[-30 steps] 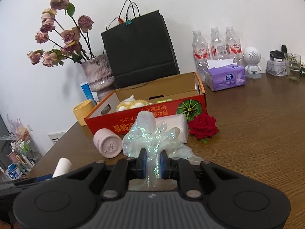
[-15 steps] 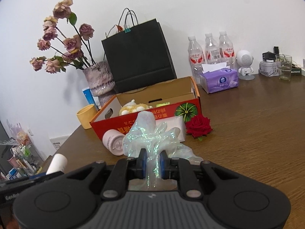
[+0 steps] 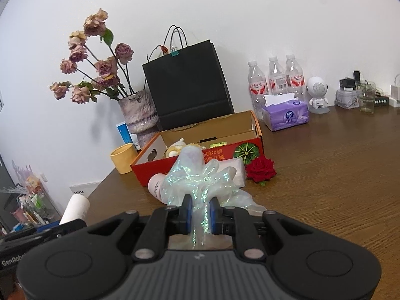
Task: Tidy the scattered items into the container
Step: 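Lift the spray bottle with the left gripper while the right gripper lifts the plastic bag, then carry the spray bottle with the left gripper while the right gripper carries the bag into the box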
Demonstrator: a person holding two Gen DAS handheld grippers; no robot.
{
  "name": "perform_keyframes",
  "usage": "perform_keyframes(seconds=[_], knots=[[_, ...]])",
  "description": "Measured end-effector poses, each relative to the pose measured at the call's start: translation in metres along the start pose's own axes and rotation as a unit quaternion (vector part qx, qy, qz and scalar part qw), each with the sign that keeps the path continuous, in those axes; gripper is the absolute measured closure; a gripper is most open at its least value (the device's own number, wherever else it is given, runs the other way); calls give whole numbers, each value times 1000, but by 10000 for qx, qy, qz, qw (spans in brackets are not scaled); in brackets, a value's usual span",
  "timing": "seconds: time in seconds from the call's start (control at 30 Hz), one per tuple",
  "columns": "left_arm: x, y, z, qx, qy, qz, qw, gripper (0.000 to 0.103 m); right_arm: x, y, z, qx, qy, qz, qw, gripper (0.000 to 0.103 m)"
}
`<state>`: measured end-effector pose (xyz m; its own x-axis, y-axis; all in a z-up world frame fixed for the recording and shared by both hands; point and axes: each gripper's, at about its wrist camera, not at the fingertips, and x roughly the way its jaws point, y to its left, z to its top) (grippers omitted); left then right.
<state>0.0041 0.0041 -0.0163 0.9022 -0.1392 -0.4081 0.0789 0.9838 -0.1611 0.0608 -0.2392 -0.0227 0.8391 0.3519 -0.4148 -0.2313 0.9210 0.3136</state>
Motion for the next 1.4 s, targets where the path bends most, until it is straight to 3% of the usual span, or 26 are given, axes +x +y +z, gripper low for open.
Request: perform_keyframes(seconds=[0.57, 1.4], knots=[[-11, 0, 11, -249, -101, -243, 9993, 65, -27, 23, 13, -372, -233, -95, 9990, 91], [-13, 6, 65, -467, -288, -639, 9964, 65, -21, 40, 57, -845, -254, -162, 9960, 91]])
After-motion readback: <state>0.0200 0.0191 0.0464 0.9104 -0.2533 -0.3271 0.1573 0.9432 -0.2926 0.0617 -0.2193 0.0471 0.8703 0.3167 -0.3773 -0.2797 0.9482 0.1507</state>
